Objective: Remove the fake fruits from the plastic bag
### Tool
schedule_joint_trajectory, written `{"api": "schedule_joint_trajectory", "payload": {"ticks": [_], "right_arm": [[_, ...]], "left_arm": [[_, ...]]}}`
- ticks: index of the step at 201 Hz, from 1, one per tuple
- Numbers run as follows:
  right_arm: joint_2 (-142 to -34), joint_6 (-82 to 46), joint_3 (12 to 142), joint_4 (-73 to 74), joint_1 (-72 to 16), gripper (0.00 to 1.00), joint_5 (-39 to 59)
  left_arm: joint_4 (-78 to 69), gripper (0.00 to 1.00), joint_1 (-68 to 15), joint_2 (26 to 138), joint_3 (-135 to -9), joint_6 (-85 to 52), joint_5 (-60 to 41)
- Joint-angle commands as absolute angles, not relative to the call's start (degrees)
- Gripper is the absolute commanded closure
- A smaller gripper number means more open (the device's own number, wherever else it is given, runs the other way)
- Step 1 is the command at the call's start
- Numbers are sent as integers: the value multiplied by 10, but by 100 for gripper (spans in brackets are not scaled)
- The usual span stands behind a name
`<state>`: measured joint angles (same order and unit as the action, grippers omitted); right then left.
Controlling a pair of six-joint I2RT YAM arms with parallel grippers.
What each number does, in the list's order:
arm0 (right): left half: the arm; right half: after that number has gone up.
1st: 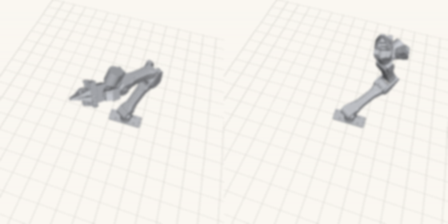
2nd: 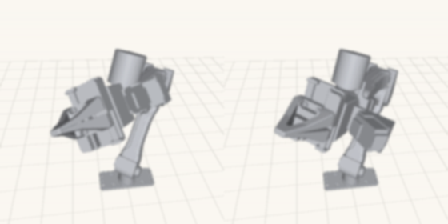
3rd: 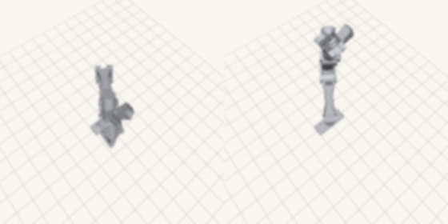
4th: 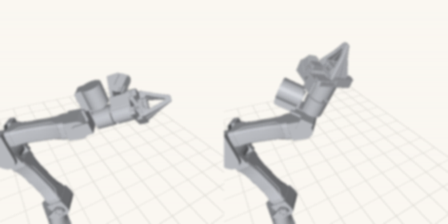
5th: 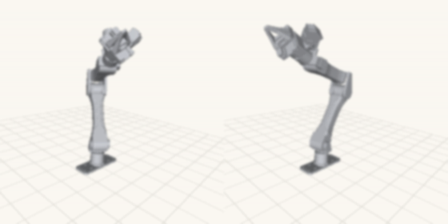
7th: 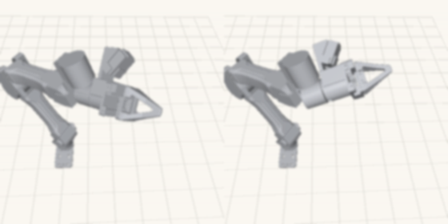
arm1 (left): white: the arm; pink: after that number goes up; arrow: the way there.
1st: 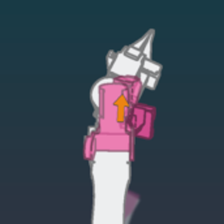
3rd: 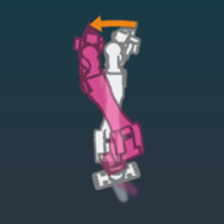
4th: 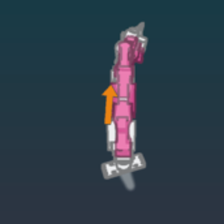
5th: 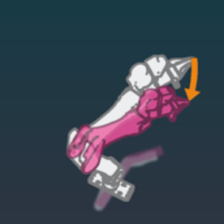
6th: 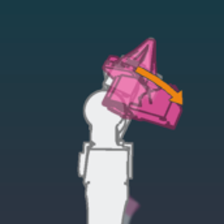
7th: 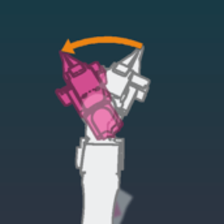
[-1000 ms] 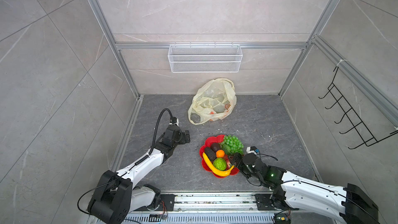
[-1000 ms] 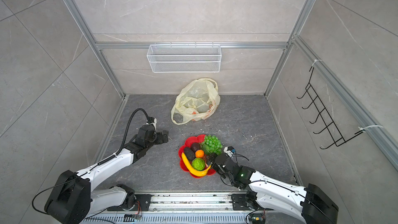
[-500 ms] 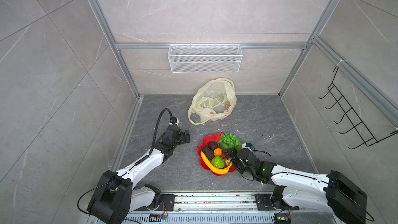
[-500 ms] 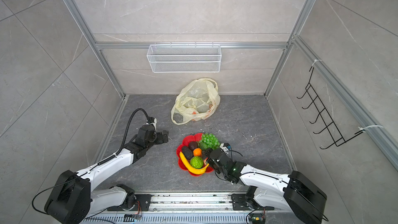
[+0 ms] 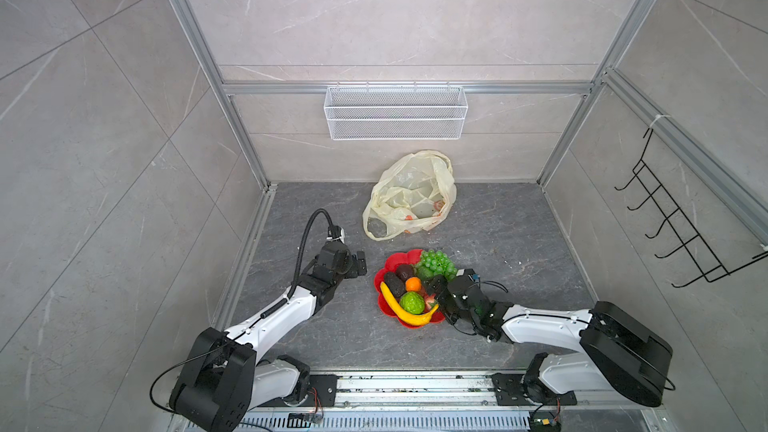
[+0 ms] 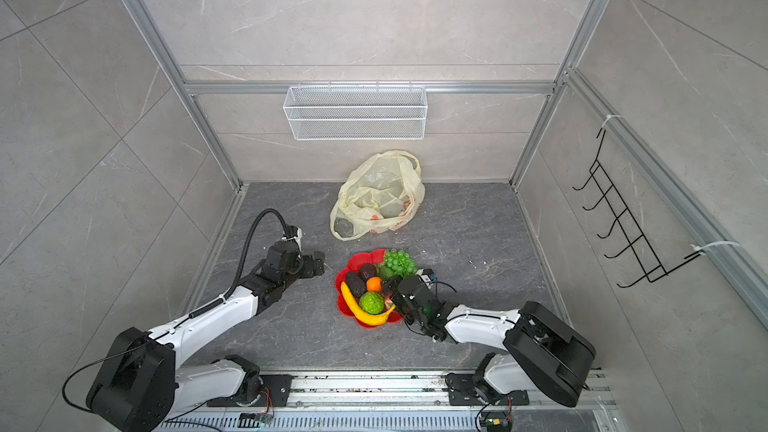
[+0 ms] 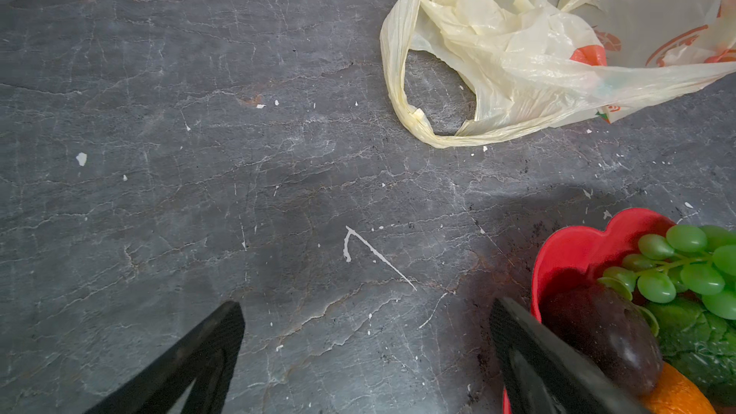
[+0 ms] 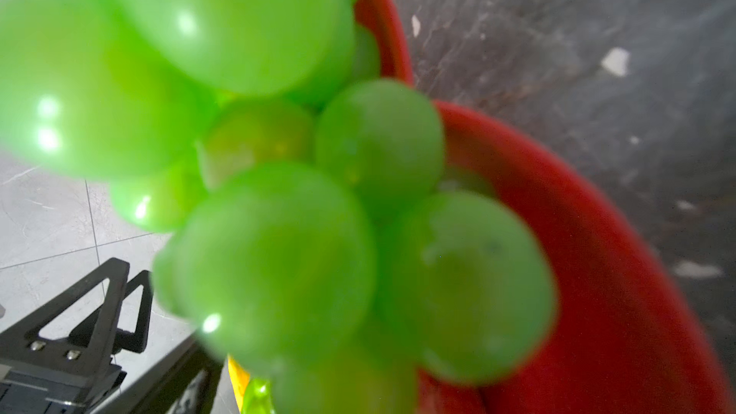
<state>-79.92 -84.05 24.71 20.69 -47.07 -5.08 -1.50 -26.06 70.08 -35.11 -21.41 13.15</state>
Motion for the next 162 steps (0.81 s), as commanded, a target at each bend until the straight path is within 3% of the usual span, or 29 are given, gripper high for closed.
{"api": "schedule_joint_trajectory", "payload": {"ticks": [1, 85, 162], "right_arm": [[-831, -838, 276, 245, -459, 0, -41], [-949, -795, 390, 259, -434, 0, -15], [-858, -707, 394, 99, -418, 0, -37]], "left_arm": [[-15, 0, -259, 703, -363, -211, 147], [-13, 0, -259, 701, -361, -210, 167], [-16, 0, -260, 702, -357, -205, 203]]}}
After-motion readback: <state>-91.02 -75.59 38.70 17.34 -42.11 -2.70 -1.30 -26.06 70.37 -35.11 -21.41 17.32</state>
